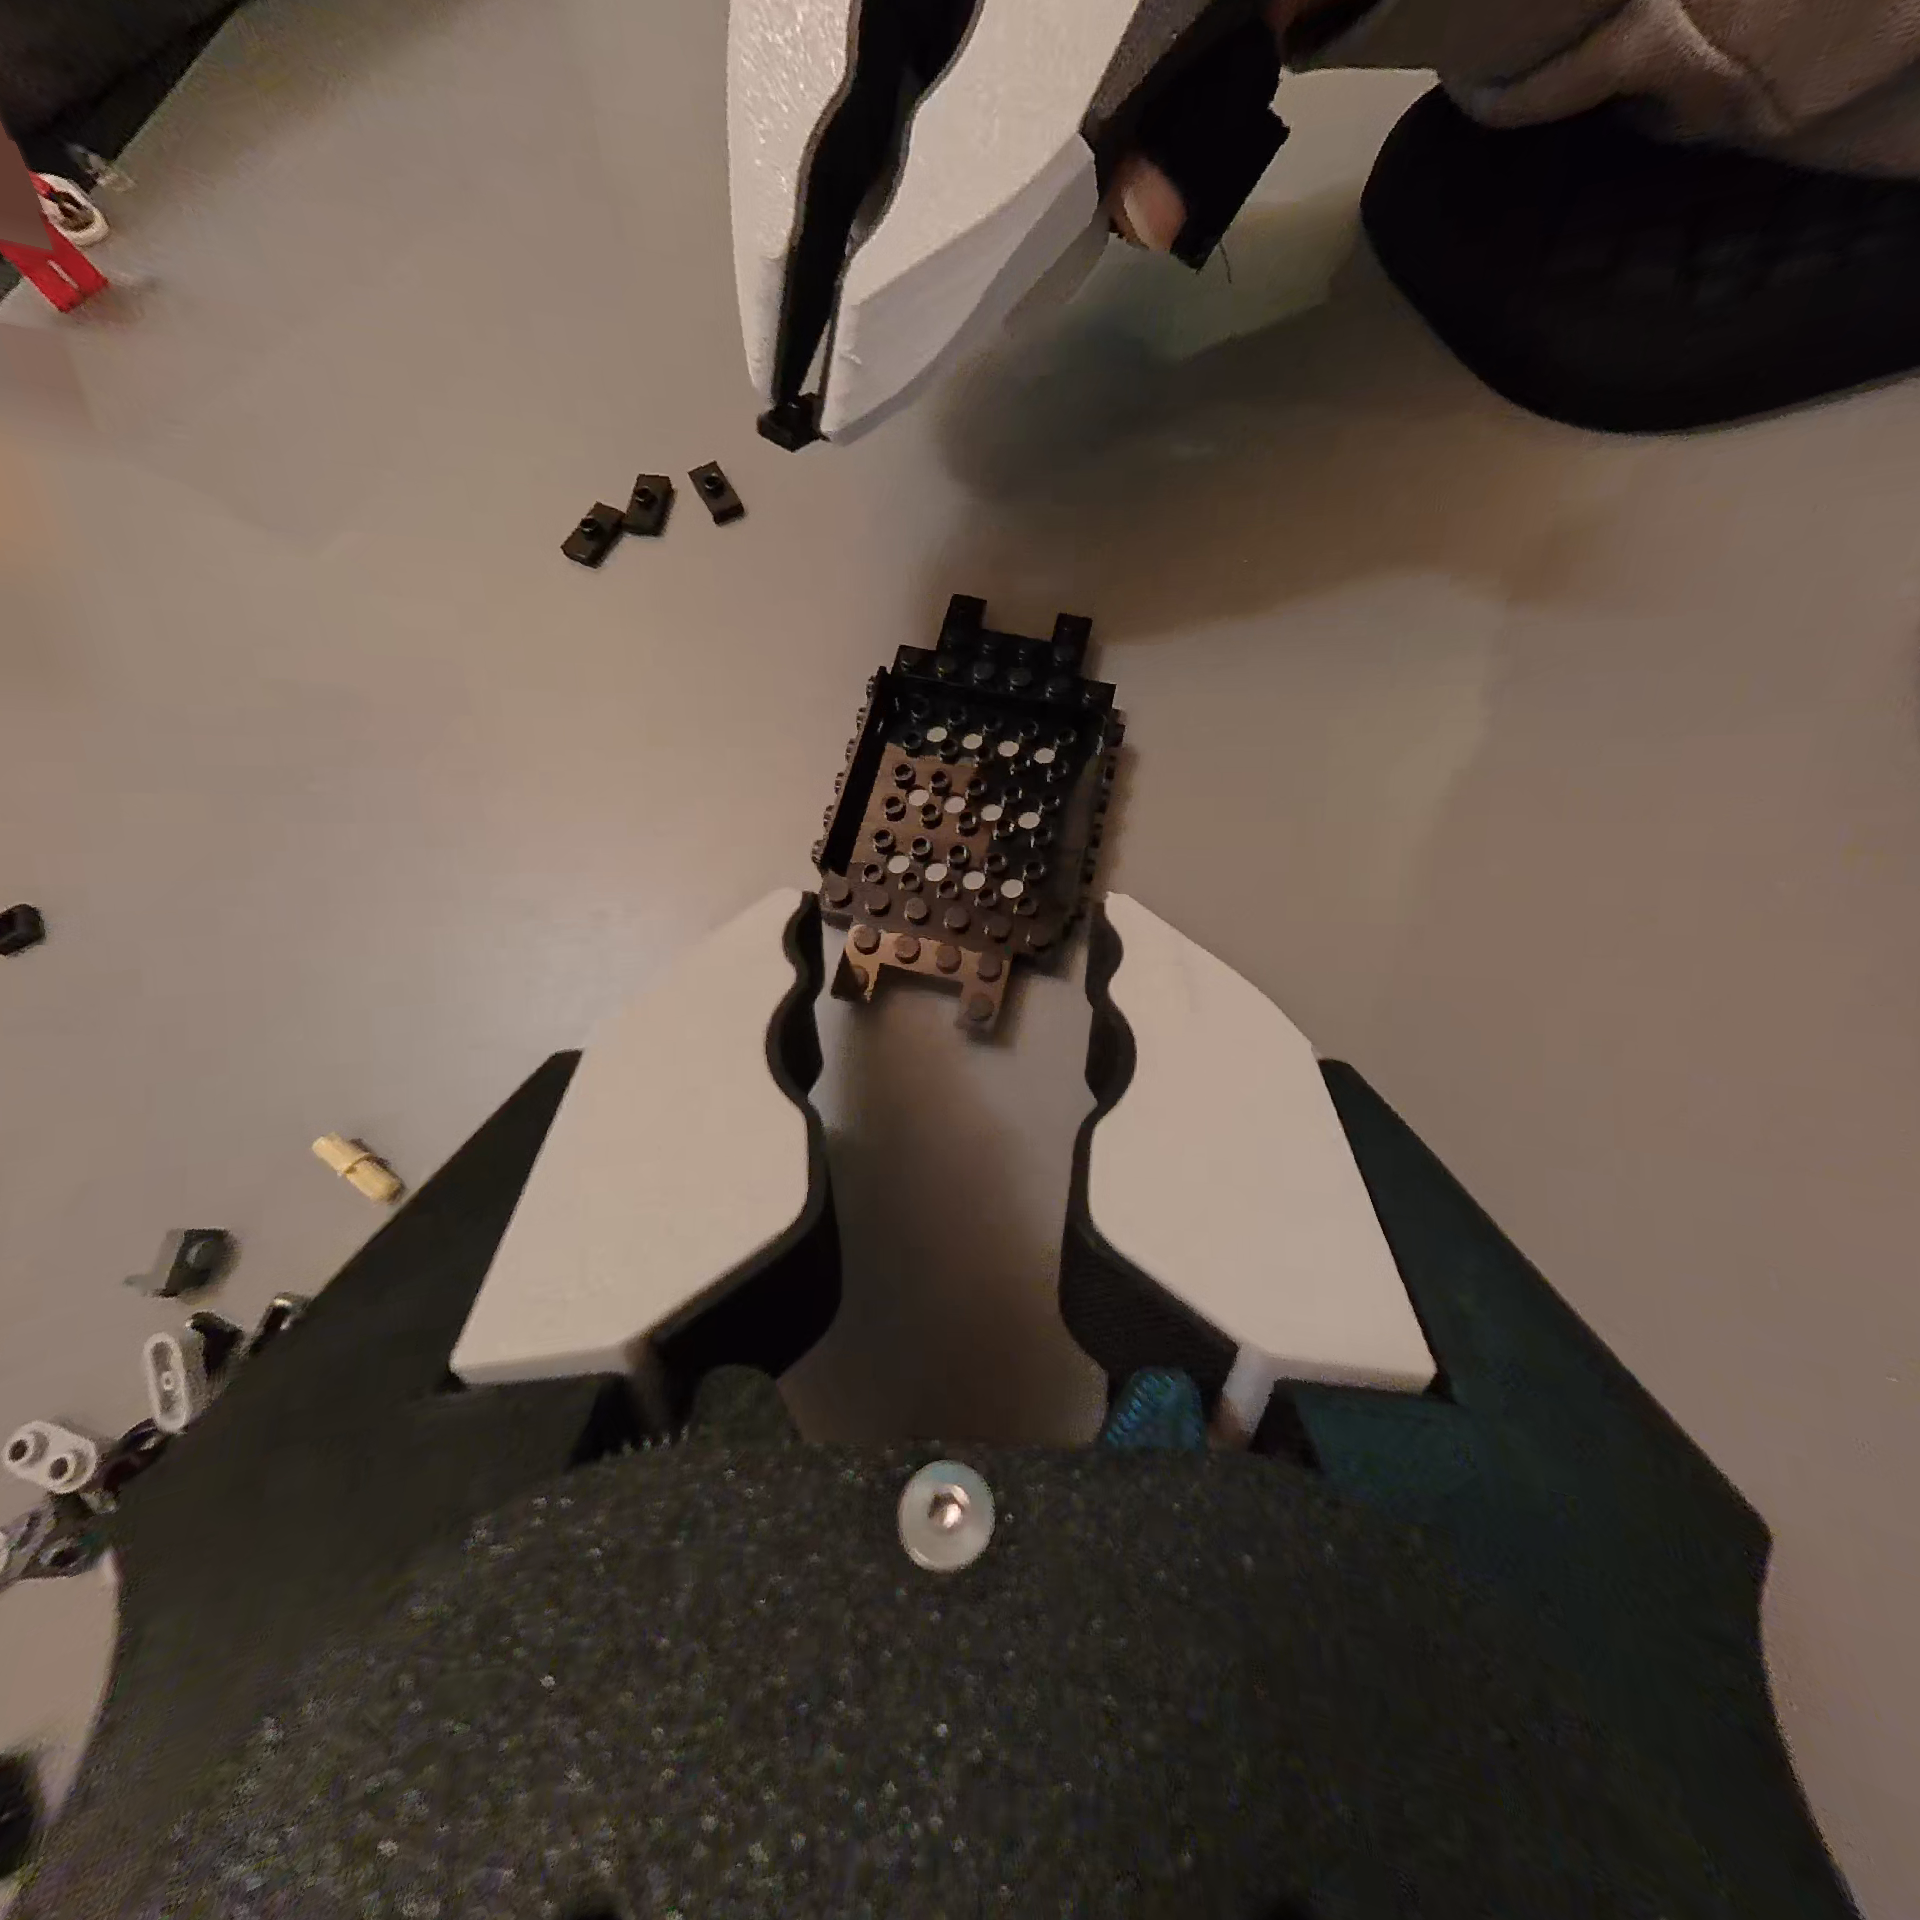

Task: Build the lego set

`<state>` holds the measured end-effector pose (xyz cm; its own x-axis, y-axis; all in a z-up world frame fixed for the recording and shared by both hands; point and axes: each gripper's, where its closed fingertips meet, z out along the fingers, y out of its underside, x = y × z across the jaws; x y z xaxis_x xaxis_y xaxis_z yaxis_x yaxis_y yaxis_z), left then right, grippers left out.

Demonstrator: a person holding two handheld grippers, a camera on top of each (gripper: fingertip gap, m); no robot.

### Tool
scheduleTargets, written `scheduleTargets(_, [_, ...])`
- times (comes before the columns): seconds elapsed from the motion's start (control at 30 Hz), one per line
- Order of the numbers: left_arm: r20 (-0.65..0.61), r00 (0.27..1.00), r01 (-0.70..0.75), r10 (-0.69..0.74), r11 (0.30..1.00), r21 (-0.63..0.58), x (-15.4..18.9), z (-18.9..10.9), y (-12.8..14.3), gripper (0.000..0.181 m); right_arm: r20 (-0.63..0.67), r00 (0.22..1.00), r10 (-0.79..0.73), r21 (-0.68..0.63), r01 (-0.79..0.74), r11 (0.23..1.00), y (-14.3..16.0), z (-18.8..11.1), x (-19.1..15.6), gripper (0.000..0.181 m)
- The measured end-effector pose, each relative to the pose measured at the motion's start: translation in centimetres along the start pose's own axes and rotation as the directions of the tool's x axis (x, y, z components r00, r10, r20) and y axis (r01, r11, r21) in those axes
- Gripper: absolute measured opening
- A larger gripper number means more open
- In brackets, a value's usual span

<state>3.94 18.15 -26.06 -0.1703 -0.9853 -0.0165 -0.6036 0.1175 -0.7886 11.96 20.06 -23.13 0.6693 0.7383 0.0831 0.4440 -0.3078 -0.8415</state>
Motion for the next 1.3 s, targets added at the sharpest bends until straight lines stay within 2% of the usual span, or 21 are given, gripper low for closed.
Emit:
scheduleTargets(0.73, [0.072, 0.997, -0.025, 0.027, 0.999, -0.024, -1.1, -0.1, 0.4, 0.043, 0.078, 0.997, -0.029, -0.016, 0.03, 0.999, 0.6, 0.7, -1.0, 0.007])
scheduleTargets(1.03, [0.089, 0.996, -0.03, 0.031, 0.999, -0.017, -1.4, -0.3, 0.2, 0.041, 0.156, 0.977, -0.145, -0.011, 0.149, 0.989, -0.4, 0.3, -0.8, 0.007])
scheduleTargets(1.13, [0.097, 0.995, -0.028, 0.029, 1.0, -0.011, -1.6, -0.5, 0.2, 0.041, 0.263, 0.929, -0.259, -0.052, 0.282, 0.958, -0.3, 0.1, -1.3, 0.007])
scheduleTargets(1.3, [0.095, 0.995, -0.027, 0.028, 1.0, -0.012, -1.7, -0.5, 0.4, 0.04, 0.519, 0.726, -0.451, -0.081, 0.567, 0.82, 0.1, 0.1, -3.3, 0.007])
